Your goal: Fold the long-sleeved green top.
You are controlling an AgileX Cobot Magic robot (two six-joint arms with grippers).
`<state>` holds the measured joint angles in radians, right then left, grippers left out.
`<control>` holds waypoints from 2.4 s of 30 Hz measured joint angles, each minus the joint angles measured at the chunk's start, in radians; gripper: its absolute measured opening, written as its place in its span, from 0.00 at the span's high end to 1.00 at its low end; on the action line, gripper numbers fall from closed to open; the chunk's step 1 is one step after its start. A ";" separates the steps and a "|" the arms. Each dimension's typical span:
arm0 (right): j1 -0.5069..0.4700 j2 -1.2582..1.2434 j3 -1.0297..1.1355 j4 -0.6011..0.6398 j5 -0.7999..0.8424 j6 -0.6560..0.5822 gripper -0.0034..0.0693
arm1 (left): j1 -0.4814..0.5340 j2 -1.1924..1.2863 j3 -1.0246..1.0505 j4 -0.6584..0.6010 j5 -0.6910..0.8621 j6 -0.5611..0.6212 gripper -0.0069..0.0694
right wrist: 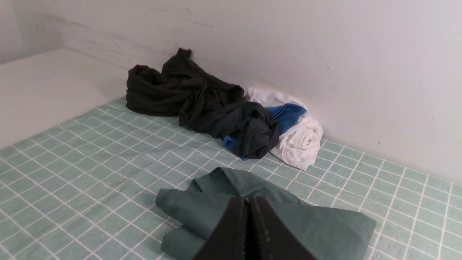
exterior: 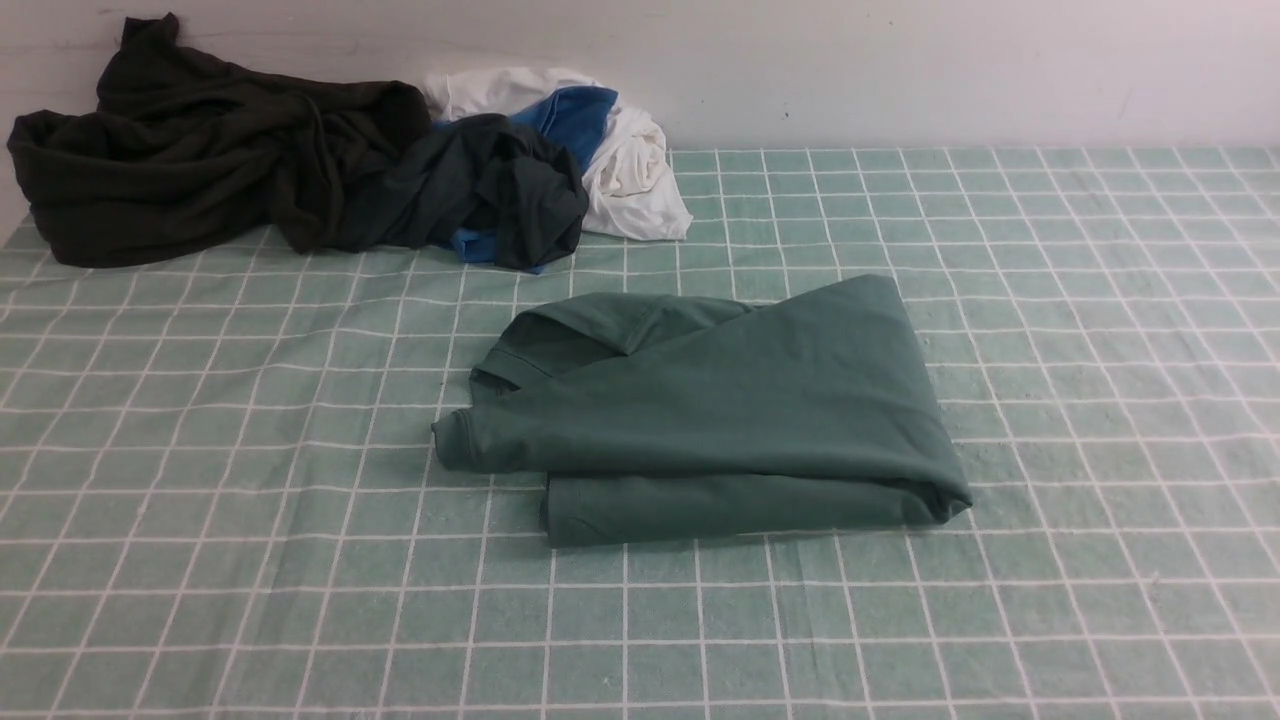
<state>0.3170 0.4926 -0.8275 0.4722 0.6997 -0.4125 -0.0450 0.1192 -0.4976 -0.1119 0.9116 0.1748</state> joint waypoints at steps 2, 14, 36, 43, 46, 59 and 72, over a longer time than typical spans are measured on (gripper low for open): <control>0.000 -0.025 0.015 0.003 0.000 0.000 0.97 | 0.000 0.000 0.000 0.000 0.000 0.000 0.91; 0.000 -0.039 0.024 0.004 0.080 0.000 0.97 | 0.000 -0.001 0.000 -0.001 0.000 0.000 0.91; -0.238 -0.356 0.633 -0.553 -0.319 0.607 0.97 | 0.000 -0.001 0.000 -0.001 0.000 0.000 0.91; -0.361 -0.499 0.852 -0.566 -0.400 0.683 0.97 | 0.000 -0.002 0.000 -0.001 0.001 0.000 0.91; -0.369 -0.503 0.853 -0.560 -0.390 0.678 0.97 | 0.000 -0.002 0.000 -0.002 0.002 0.000 0.91; -0.369 -0.503 0.852 -0.554 -0.351 0.674 0.97 | 0.000 -0.002 0.000 -0.004 0.002 0.000 0.91; -0.369 -0.503 0.851 -0.553 -0.349 0.674 0.97 | 0.000 -0.002 0.000 -0.004 0.002 0.000 0.91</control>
<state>-0.0522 -0.0105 0.0237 -0.0807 0.3510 0.2618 -0.0450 0.1169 -0.4976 -0.1161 0.9138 0.1748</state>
